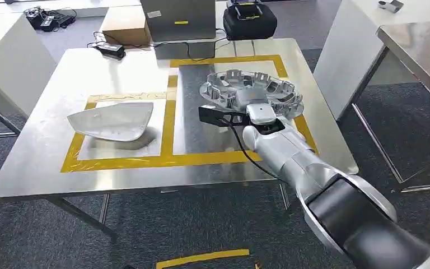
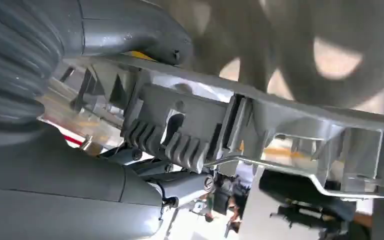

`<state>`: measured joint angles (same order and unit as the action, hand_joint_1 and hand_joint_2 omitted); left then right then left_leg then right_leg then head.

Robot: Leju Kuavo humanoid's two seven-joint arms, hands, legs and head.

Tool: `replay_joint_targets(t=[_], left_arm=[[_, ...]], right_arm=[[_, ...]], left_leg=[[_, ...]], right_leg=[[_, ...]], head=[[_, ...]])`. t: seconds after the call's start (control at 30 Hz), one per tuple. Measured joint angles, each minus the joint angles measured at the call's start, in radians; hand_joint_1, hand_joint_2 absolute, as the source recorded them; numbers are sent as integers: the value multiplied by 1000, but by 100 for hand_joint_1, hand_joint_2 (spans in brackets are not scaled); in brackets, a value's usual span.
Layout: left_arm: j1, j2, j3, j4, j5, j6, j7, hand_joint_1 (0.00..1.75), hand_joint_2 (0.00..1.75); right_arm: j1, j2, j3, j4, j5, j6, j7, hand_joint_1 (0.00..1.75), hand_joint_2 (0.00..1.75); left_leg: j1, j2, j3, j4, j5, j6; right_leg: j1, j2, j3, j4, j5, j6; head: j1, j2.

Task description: Take the parts from the cabinet and place them on the table.

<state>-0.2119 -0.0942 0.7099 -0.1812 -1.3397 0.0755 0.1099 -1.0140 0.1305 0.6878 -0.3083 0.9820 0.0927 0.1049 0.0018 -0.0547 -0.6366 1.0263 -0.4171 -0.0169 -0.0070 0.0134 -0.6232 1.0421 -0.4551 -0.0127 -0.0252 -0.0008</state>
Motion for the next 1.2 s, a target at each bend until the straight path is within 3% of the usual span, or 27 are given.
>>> replay_joint_targets(t=[0.13, 0.4, 0.63, 0.73, 1.0, 1.03, 1.2], left_arm=[[1, 0, 0, 0, -4, -3, -1, 0, 175], [1, 0, 0, 0, -6, -8, 0, 0, 175], [1, 0, 0, 0, -6, -9, 1, 0, 175], [0, 0, 0, 0, -1, -3, 0, 0, 175], [2, 0, 0, 0, 2, 0, 4, 0, 175], [3, 0, 0, 1, 2, 0, 5, 0, 175], [5, 0, 0, 2, 7, -9, 25, 0, 175]], right_arm=[[19, 0, -3, 14, -20, 13, -29, 175, 175], [40, 34, -16, 14, -37, -3, -147, 175, 175], [42, 44, -16, 14, -34, -6, -167, 175, 175], [60, 108, -14, 14, -3, -23, -214, 175, 175], [74, 146, 3, 14, 6, -24, -217, 175, 175], [74, 148, 4, 14, 6, -24, -217, 0, 0], [74, 151, 8, 14, 6, -21, -209, 0, 0]], left_leg=[[0, 0, 0, 0, 0, 0], [0, 1, 0, 0, 0, 0], [0, 1, 0, 0, -1, 0], [0, 2, 0, 0, -1, -1], [0, 2, 0, 0, -1, -1], [0, 2, -1, 0, -1, -1], [0, 2, -1, 0, -1, 0]], right_leg=[[0, 0, 0, 0, 0, 0], [1, 1, 0, 0, 0, 0], [1, 1, 0, 0, 0, 0], [2, 2, -1, 0, 0, 0], [1, 2, -1, 0, 0, 0], [1, 2, -1, 0, 0, 0], [1, 2, -1, 0, 0, 0]], head=[[0, 0], [0, 0], [0, 0], [0, 0], [0, 0], [0, 0], [0, 0]])
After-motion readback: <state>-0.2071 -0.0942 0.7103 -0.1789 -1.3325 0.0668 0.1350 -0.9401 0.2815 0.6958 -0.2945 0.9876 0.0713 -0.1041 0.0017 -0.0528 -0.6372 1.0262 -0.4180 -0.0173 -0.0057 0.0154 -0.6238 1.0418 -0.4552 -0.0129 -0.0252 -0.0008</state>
